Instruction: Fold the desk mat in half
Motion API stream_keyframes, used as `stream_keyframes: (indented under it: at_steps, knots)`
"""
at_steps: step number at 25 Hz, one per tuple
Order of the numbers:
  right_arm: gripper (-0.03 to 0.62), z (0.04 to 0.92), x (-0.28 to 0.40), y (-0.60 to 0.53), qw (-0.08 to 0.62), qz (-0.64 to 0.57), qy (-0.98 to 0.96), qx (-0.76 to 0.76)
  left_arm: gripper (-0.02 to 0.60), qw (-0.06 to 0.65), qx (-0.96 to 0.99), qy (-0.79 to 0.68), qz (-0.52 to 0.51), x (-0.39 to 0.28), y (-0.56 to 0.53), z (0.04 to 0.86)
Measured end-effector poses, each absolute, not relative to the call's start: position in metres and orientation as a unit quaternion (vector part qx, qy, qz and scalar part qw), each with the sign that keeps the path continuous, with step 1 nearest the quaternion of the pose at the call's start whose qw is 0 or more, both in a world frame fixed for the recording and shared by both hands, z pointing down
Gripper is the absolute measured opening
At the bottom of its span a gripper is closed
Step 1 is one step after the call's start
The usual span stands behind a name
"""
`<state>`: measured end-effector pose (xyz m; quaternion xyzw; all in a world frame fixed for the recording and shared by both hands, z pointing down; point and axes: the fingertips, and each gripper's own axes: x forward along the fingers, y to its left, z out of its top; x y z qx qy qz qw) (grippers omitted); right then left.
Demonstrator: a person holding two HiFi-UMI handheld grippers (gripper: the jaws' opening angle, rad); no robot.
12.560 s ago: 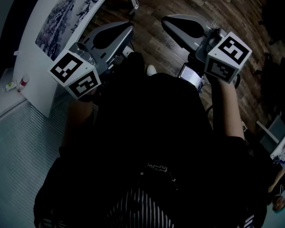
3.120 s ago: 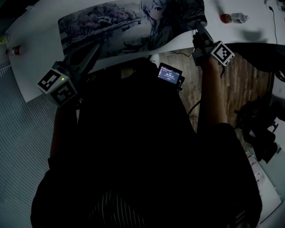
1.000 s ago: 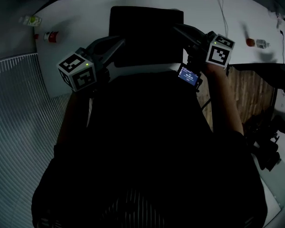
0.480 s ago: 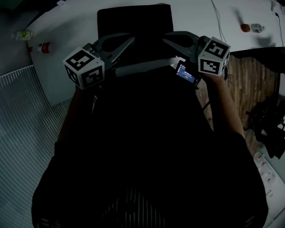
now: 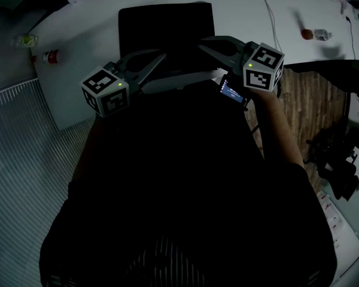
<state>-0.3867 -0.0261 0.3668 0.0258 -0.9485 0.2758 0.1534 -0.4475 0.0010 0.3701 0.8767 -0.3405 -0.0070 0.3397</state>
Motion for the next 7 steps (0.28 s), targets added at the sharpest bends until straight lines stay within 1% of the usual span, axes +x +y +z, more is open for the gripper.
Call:
stream_keyframes:
  at_steps: [7]
  knots:
    - [0.003,0.3706,-0.3898,-0.0242,0.158,0.275,-0.948,0.016,0.009,0.349,0.871,-0.346,-0.013,-0.4515,0.0062,0.3768]
